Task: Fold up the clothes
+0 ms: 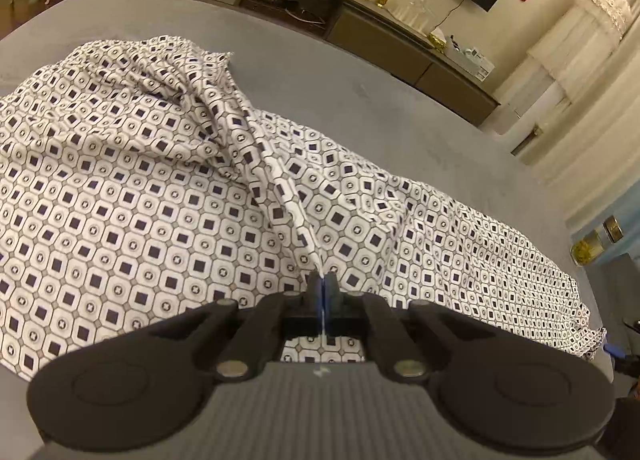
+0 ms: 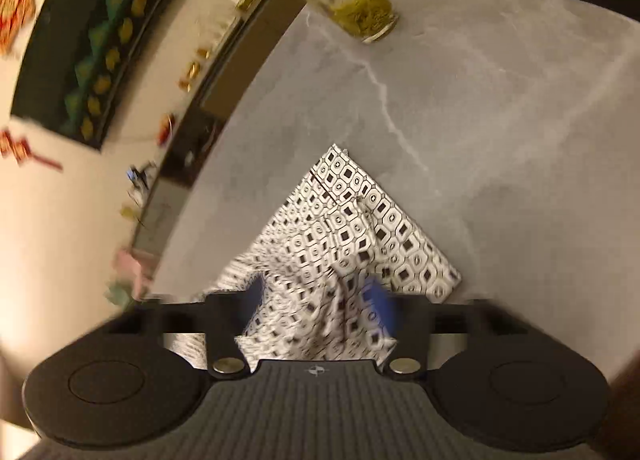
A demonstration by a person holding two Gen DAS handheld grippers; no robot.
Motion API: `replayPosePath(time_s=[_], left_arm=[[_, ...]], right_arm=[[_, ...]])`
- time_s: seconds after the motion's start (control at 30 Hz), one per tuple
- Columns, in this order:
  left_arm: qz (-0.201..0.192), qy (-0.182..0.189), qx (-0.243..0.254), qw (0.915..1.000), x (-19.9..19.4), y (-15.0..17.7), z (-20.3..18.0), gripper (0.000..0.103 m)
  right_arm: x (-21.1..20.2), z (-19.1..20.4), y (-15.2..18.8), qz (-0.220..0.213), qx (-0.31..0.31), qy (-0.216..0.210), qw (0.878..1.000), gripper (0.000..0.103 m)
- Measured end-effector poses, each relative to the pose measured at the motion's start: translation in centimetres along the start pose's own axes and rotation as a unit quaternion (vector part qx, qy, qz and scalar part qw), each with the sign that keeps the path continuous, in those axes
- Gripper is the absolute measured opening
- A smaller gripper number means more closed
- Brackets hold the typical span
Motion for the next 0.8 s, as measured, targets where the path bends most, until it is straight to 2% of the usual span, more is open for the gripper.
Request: replayPosePath(time_s=[0.1, 0.2, 0.3, 0.37, 0.4, 0.43, 0.47, 0.5, 0.53, 0.6, 0.7, 0.77, 0.8], left_arm=[[0.004, 0.004, 0.009, 0.9999, 0.4, 0.0, -0.5, 0.001], [0.005, 0.004, 0.016, 0.9998, 0.5, 0.1, -0.8, 0.001], [0.003, 0.001, 0.011, 0.9999, 0.2, 0.1, -0.4, 0.001], [0.003, 0.002, 0.007, 1.0000, 0.1, 0.0, -0.2, 0.001], [0.003, 0.002, 0.007, 1.0000, 0.1, 0.0, -0.2, 0.001], [0.003, 0.002, 0.008, 1.0000, 0.1, 0.0, -0.3, 0.001], [0.003, 0.003, 0.010, 0.9999, 0.2, -0.1, -0.4, 0.001], [0.003, 0.003, 0.012, 0.9999, 0.2, -0.1, -0.4, 0.001], [0.003, 0.003, 0.013, 0.9999, 0.2, -0.1, -0.5, 0.001], [-0.005, 0.004, 0.005, 1.0000, -0.1, -0.2, -0.2, 0.001], [-0.016, 0.013, -0.011, 0.9997, -0.8, -0.4, 0.3, 0.001], [-0.011, 0.015, -0.011, 0.9998, -0.7, -0.3, 0.4, 0.001], [-0.006, 0.017, -0.007, 0.9998, -0.4, -0.3, 0.2, 0.001]], right_arm=[[0.1, -0.3, 1.8, 0.034, 0.016, -0.015, 0.999, 0.080], [1.9, -0.5, 2.1, 0.059, 0.051, -0.021, 0.997, 0.084], [3.6, 0.2, 1.2, 0.063, 0.071, -0.032, 0.995, 0.084], [4.8, 1.0, 1.0, 0.066, 0.059, -0.016, 0.996, 0.084], [5.4, 1.5, 1.1, 0.068, 0.045, -0.001, 0.997, 0.075], [5.9, 1.9, 1.1, 0.067, 0.024, 0.022, 0.997, 0.053], [6.3, 2.3, 1.0, 0.065, -0.002, 0.051, 0.997, 0.041], [6.5, 2.8, 0.7, 0.056, -0.031, 0.075, 0.995, 0.020], [6.5, 3.6, 0.3, 0.045, -0.066, 0.094, 0.992, 0.009], [5.9, 6.5, -0.5, 0.014, -0.133, 0.098, 0.986, 0.000], [1.7, 12.3, 0.1, -0.050, -0.248, 0.032, 0.967, 0.000], [-1.8, 15.5, 1.3, -0.087, -0.314, -0.013, 0.945, 0.000], [-2.6, 15.4, 1.7, -0.084, -0.320, -0.012, 0.944, 0.000]])
Point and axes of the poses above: each gripper's, at about its wrist camera, not at the fingertips, and x roughly the way its jaws point, z to its left, y to its underside, the point moved 4 cm from there along x, roughly the way its jaws point
